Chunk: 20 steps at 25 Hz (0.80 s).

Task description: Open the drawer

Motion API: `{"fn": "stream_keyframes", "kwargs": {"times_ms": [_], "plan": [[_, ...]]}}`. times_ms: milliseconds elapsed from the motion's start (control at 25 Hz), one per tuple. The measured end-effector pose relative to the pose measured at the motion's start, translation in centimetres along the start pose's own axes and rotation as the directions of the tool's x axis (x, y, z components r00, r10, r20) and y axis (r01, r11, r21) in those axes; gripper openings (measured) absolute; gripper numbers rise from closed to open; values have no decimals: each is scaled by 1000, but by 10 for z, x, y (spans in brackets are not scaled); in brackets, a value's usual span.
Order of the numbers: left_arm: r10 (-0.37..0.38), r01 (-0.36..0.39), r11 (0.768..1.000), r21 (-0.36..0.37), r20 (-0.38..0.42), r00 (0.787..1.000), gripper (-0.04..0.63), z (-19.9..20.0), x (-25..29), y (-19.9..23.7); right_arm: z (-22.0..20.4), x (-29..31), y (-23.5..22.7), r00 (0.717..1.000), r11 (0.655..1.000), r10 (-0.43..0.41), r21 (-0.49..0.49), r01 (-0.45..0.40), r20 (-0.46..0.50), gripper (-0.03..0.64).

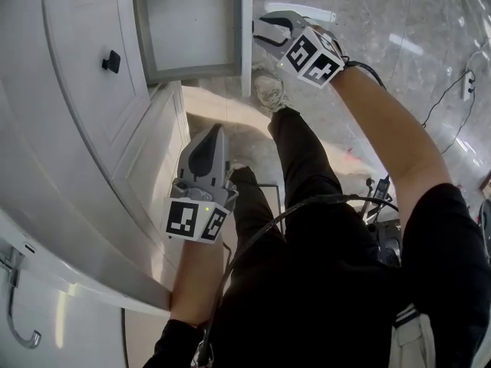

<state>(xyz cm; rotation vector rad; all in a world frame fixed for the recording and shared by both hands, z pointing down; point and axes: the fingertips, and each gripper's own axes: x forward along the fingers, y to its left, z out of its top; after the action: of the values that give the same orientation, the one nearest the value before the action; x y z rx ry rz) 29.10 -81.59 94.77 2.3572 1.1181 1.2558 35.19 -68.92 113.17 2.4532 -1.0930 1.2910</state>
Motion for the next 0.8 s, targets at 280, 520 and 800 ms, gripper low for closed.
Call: {"fn": "stream_keyframes", "kwargs": {"times_ms": [280,520,800], "plan": [[-50,50,997,66,3,999,0,36,-21,-42,18,-75,3,997,996,-65,65,62,40,85],[-74,67,991,120,59,996,0,94,-53,-80,75,-147,10,989,987,-92,145,75,116,0],[-109,80,978,190,144,984,0,170,-98,-123,165,-230,16,979,982,-129,159,103,161,1]]}}
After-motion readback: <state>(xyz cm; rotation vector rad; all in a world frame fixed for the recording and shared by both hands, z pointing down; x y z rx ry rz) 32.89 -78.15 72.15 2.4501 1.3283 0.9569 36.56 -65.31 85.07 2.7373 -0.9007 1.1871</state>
